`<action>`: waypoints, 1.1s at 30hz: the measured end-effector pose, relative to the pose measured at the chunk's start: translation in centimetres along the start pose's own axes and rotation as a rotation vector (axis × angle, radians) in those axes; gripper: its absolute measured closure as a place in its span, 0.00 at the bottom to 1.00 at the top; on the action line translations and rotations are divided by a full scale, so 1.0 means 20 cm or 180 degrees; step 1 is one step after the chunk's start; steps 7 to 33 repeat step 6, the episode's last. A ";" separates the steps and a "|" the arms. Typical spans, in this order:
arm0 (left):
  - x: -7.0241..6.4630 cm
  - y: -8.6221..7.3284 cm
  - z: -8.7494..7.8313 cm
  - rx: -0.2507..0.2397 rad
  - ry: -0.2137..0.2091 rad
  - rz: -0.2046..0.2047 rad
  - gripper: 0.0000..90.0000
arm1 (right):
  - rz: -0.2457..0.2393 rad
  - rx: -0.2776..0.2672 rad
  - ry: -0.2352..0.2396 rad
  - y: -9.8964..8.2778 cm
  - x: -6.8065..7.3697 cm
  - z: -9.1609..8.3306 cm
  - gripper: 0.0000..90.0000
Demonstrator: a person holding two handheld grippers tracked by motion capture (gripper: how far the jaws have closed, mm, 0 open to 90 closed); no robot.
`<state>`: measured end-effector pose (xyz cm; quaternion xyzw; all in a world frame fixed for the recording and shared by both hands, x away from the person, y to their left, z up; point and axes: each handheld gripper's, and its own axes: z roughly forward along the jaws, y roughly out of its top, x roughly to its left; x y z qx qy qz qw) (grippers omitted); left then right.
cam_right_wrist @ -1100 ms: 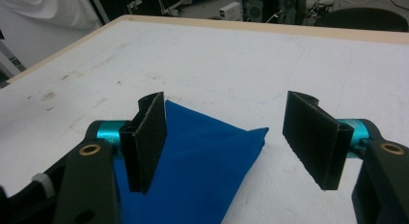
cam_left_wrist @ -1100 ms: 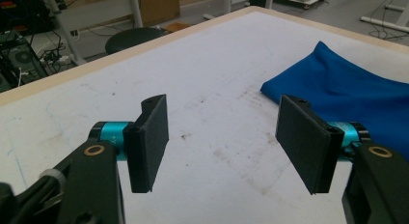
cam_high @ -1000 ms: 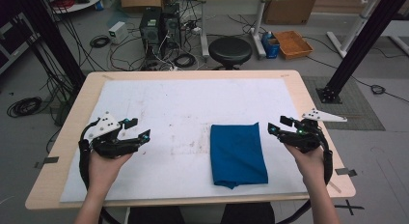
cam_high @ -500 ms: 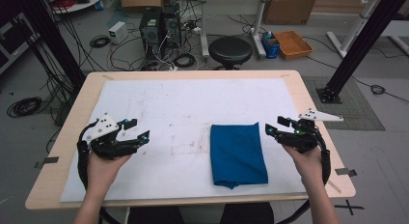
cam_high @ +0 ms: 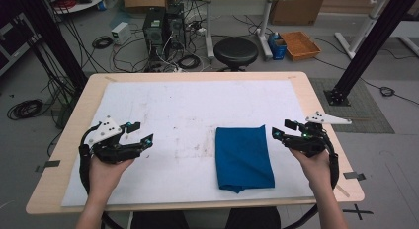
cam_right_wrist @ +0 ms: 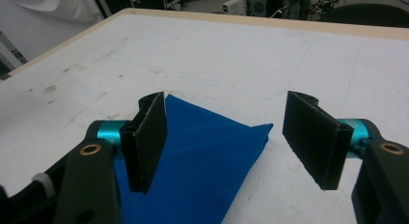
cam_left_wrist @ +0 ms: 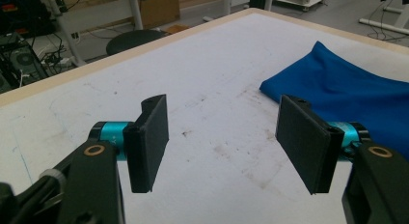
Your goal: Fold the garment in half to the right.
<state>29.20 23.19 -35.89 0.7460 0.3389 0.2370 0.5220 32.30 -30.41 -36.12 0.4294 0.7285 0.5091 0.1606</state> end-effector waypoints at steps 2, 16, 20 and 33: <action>0.00 0.00 0.00 -0.0001 -0.0001 0.0004 0.40 | 0.0002 0.0002 -0.0006 0.00 -0.01 0.00 0.36; 0.01 -0.01 0.01 0.0020 -0.0003 -0.0005 0.40 | 0.0013 0.0000 -0.0017 -0.01 -0.02 0.00 0.35; 0.01 -0.01 0.01 0.0020 -0.0003 -0.0005 0.40 | 0.0013 0.0000 -0.0017 -0.01 -0.02 0.00 0.35; 0.01 -0.01 0.01 0.0020 -0.0003 -0.0005 0.40 | 0.0013 0.0000 -0.0017 -0.01 -0.02 0.00 0.35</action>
